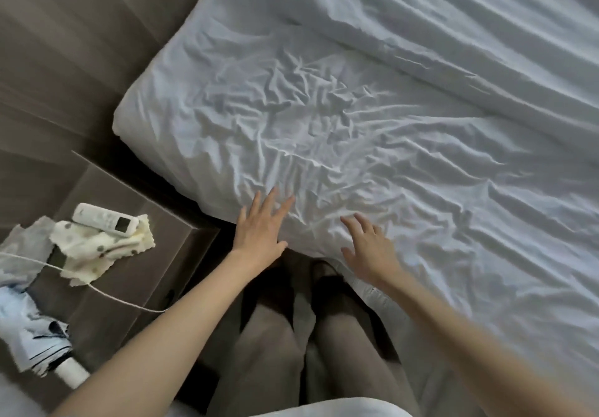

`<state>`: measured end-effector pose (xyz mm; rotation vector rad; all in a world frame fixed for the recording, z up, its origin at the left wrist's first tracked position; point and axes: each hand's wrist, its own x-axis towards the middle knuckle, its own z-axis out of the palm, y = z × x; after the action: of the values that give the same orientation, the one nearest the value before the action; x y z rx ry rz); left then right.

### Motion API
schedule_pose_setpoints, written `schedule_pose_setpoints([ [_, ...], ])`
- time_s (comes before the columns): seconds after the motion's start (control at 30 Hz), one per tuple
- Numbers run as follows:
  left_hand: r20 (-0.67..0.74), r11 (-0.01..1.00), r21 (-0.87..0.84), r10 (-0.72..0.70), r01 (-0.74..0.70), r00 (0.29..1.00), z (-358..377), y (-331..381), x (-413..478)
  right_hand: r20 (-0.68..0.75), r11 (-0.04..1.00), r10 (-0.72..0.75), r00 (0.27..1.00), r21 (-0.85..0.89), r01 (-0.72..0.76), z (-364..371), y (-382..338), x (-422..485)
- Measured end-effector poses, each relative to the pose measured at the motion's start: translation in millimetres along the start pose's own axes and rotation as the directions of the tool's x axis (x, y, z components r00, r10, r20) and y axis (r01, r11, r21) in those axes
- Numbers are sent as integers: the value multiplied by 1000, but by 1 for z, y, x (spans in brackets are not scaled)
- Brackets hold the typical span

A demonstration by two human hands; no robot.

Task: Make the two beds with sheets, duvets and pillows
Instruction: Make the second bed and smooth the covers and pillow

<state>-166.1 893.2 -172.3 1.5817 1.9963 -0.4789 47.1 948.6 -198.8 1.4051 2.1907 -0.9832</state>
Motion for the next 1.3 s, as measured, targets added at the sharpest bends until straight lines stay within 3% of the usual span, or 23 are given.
schedule_pose_setpoints([
  [0.13,76,996,48,74,-78,994,29,-19,36,4,992,118,993,45,-118,36,3,26],
  [0.37,16,987,5,159,-159,987,78,-58,94,-278,967,236,931,-26,-253,99,0,66],
  [0.47,-36,978,70,199,-196,979,101,-64,102,-438,971,212,874,-10,-240,107,6,75],
  [0.57,-105,976,90,209,-200,972,112,-64,101,-470,983,163,868,4,-183,104,10,78],
  [0.73,-243,975,91,220,-203,945,114,-57,77,-441,973,199,875,193,-124,65,0,46],
  [0.87,-394,958,92,286,-272,874,99,-48,61,-481,950,208,852,308,-58,22,-4,15],
  [1.0,-525,958,77,276,-278,805,63,-29,70,-529,949,187,828,316,-12,-27,-3,3],
  [1.13,-653,972,34,199,-234,730,15,-10,102,-594,930,231,771,367,3,-70,5,-5],
  [1.23,-716,957,-40,172,-286,677,-22,-2,119,-620,900,283,732,435,20,-90,22,2],
  [1.3,-721,942,-67,182,-328,669,-47,2,121,-686,922,291,667,387,-5,-97,32,11],
])
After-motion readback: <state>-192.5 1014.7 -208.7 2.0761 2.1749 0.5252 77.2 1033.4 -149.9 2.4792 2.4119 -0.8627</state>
